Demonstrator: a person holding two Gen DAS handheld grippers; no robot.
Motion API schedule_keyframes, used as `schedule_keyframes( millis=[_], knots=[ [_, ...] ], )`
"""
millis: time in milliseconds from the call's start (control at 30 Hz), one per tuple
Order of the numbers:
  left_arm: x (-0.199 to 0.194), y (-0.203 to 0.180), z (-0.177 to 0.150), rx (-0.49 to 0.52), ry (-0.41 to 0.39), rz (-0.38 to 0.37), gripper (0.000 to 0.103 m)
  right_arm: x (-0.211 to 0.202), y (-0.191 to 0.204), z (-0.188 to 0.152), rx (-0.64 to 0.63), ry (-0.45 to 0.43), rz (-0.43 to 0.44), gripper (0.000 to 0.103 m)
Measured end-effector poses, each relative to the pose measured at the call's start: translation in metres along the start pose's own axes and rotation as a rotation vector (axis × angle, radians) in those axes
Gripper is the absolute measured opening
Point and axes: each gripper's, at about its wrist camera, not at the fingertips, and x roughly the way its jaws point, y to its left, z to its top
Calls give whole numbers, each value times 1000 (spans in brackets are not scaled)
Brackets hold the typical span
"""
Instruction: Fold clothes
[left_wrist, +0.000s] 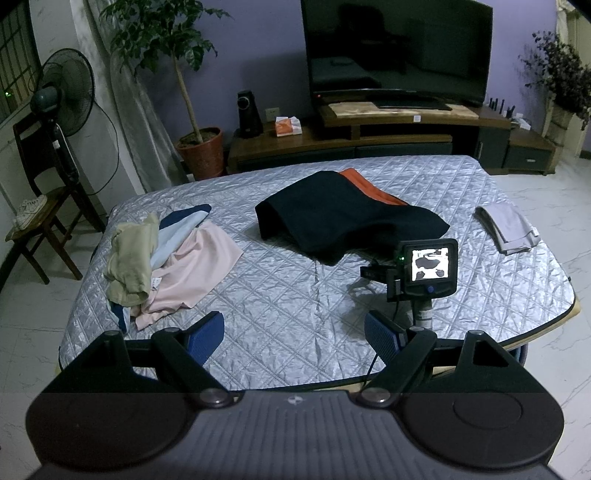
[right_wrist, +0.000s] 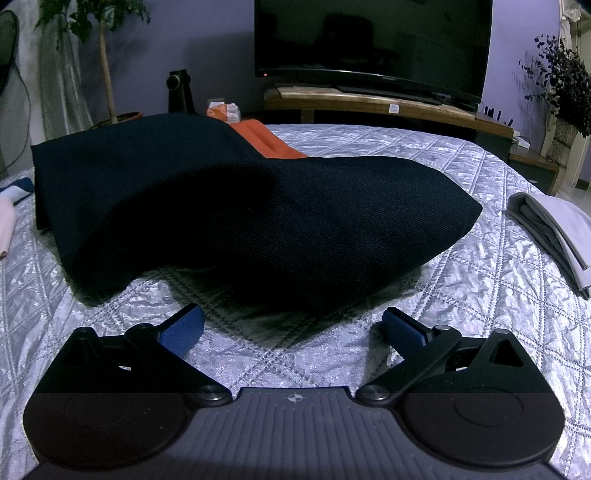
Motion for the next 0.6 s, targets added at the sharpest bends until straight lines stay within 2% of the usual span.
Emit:
schedule_keyframes(
  millis=[600],
  knots=[
    [9,2,2,-1,11,11,81,0,0,0,0,0,0,103]
  ],
)
